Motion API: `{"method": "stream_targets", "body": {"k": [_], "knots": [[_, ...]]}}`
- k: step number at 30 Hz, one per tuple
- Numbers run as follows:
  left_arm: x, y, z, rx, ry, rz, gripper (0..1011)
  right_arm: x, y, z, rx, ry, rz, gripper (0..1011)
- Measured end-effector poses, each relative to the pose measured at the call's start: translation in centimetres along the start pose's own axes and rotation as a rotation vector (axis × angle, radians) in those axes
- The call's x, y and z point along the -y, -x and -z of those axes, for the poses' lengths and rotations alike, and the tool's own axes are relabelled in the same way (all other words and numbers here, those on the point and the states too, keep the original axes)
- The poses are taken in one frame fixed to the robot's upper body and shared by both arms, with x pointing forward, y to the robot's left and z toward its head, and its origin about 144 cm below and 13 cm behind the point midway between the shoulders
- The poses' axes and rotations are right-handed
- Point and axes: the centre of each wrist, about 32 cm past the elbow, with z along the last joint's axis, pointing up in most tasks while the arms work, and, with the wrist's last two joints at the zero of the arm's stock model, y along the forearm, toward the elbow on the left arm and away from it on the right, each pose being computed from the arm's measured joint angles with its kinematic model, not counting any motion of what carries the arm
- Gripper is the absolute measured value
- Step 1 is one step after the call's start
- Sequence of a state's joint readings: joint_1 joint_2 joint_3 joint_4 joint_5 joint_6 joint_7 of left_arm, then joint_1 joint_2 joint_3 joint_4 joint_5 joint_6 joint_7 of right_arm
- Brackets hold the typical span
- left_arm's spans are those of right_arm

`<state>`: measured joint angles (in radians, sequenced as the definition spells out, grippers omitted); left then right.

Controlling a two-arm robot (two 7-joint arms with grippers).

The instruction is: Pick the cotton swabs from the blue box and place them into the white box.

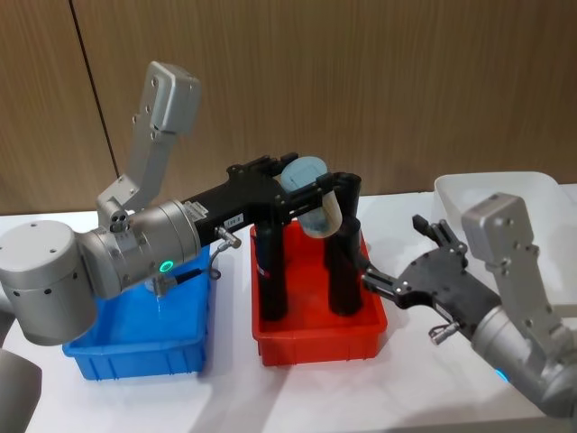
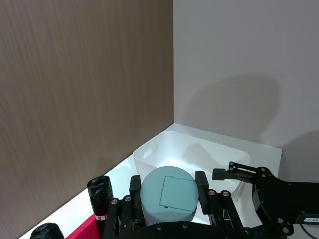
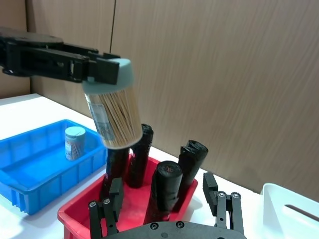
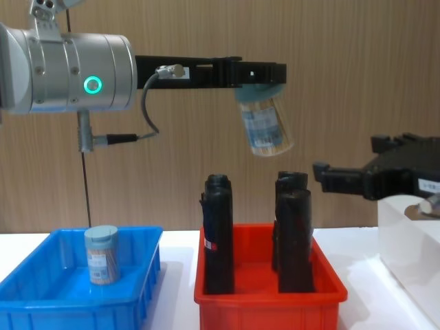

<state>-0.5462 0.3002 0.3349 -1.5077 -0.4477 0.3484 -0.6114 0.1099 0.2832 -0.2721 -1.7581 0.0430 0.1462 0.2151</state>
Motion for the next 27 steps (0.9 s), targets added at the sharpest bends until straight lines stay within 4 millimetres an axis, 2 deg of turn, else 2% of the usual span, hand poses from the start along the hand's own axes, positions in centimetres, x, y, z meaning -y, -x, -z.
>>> {"method": "stream_targets", "body": {"k": [27], "knots": [[0.0,0.0,0.0,0.000,0.001,0.001,665,-3.2,0.2,-2.2,-0.022,-0.029,-0.111,1002]]}}
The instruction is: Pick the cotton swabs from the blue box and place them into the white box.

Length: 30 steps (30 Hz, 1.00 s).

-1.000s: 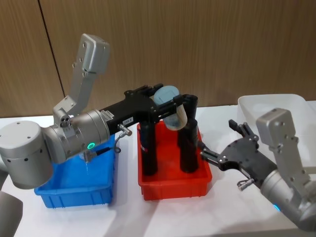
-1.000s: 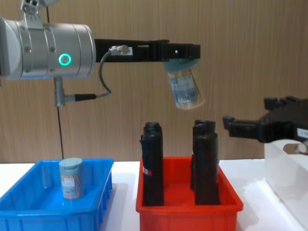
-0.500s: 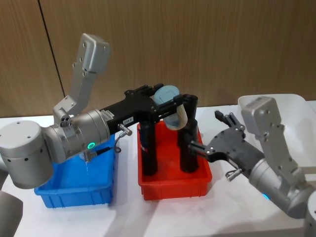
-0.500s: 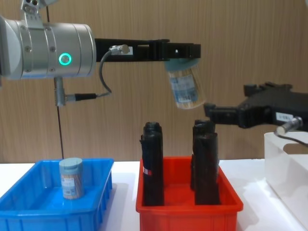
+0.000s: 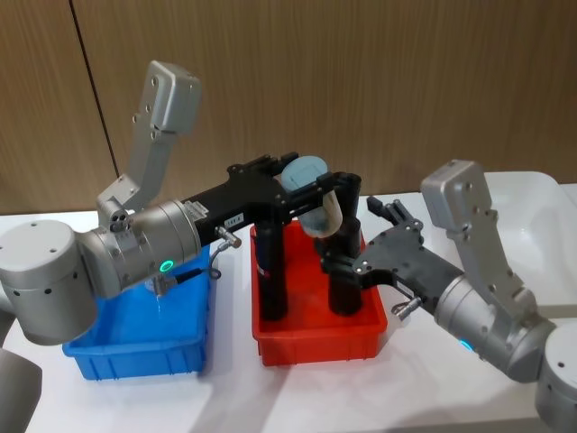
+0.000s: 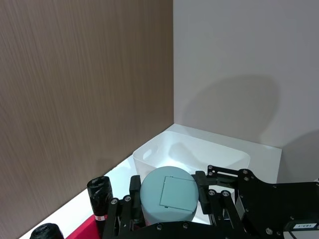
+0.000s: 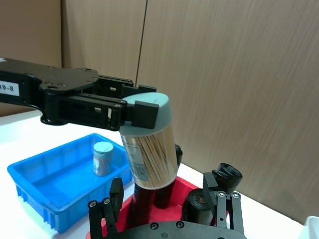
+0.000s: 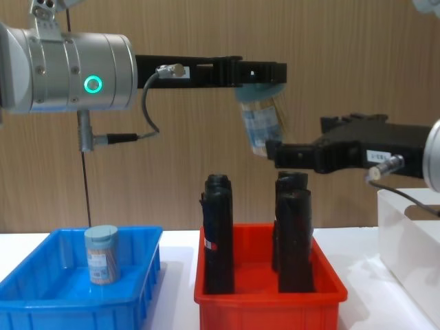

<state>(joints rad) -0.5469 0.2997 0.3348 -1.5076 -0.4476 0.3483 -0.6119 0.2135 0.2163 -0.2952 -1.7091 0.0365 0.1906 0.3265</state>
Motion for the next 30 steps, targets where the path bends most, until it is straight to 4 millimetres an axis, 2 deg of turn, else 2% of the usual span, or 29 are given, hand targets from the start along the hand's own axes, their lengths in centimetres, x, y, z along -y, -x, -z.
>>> {"method": "stream_targets", "body": {"k": [30], "knots": [[0.0,0.0,0.0,0.000,0.000,0.000,665,-2.8,-0.1,-0.6,-0.026,-0.011,-0.076,998]]}}
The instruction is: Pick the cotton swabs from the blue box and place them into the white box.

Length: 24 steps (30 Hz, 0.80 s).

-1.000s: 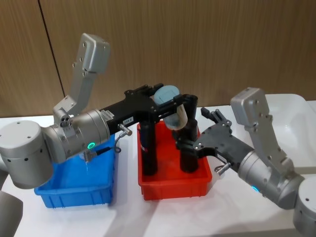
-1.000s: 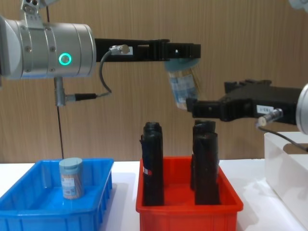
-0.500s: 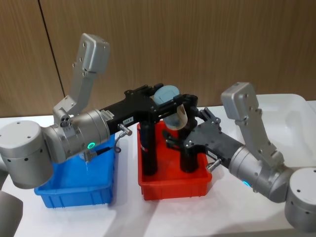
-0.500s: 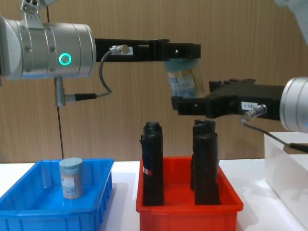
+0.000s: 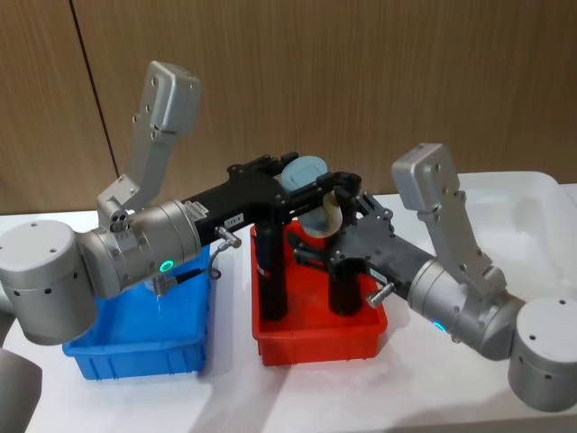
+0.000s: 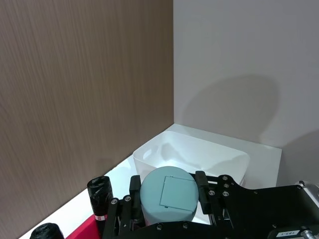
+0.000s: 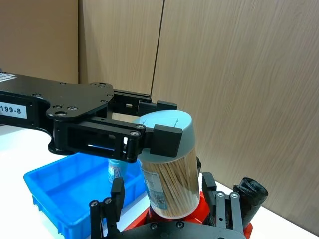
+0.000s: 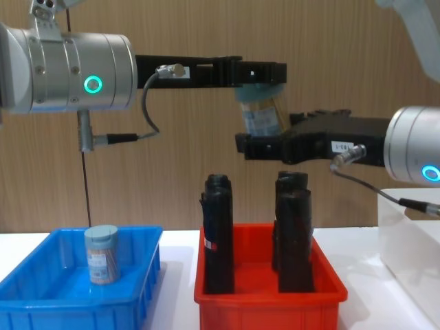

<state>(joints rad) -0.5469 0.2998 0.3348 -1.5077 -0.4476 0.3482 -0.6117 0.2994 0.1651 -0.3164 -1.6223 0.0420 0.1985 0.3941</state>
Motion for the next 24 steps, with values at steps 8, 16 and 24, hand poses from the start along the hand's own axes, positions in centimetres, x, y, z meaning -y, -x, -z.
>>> {"method": "stream_targets", "body": {"k": [8,16,24], "knots": [[0.00,0.00,0.00,0.000,0.000,0.000,665,-0.47,-0.18,-0.06,0.005,-0.007,0.000,794],[-0.01,-0.01,-0.01,0.000,0.000,-0.001,665,-0.72,-0.24,-0.16,0.009,-0.013,-0.001,621],[-0.01,0.00,-0.01,0.001,0.001,-0.001,697,-0.90,-0.26,-0.31,0.012,-0.021,-0.002,621]]}}
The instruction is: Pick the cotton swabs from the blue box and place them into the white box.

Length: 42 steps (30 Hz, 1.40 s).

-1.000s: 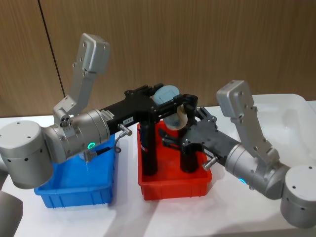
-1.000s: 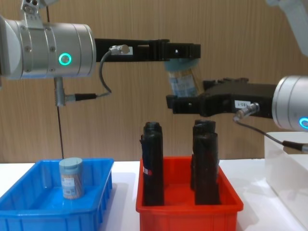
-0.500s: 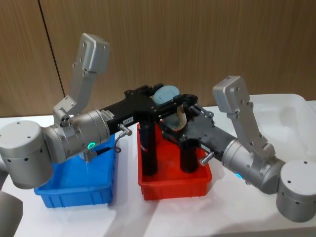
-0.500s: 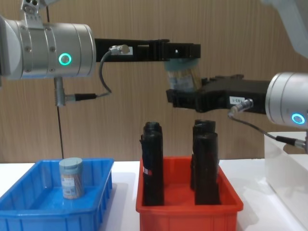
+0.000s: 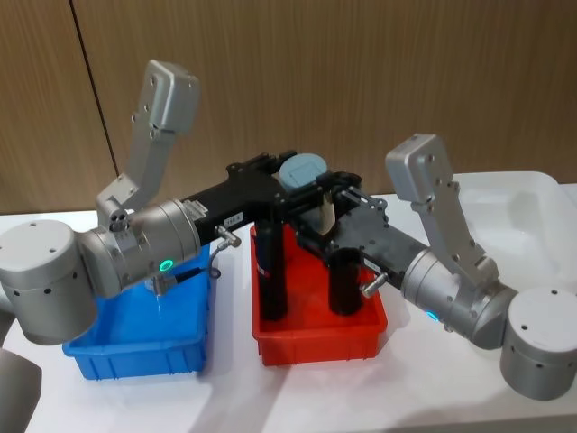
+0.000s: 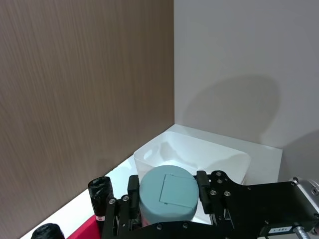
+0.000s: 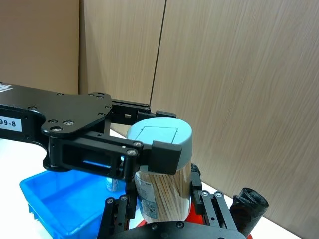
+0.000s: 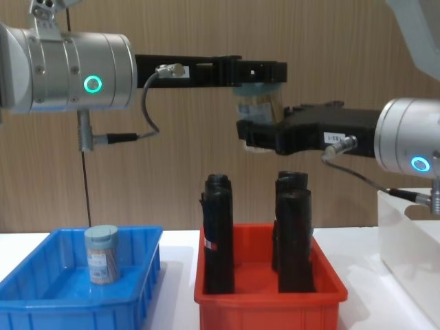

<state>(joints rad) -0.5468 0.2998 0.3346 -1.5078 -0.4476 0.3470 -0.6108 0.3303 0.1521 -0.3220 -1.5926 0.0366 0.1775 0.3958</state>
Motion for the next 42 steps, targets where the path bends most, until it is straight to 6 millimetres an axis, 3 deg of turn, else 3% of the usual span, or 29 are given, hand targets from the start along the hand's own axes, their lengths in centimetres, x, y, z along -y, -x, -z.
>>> {"method": "stream_targets", "body": {"k": [7,12,25,42], "knots": [[0.0,0.0,0.0,-0.001,-0.001,0.002,907,-0.1,0.0,-0.1,0.002,-0.007,-0.001,621],[0.0,0.0,0.0,-0.001,-0.001,0.002,1003,-0.1,0.0,-0.1,0.003,-0.010,-0.001,621],[0.0,0.0,0.0,-0.001,-0.001,0.001,1003,0.0,0.1,0.1,-0.002,-0.005,0.002,621],[0.0,0.0,0.0,-0.001,-0.001,0.001,1003,2.1,-1.1,2.6,-0.050,0.062,0.102,621]]}}
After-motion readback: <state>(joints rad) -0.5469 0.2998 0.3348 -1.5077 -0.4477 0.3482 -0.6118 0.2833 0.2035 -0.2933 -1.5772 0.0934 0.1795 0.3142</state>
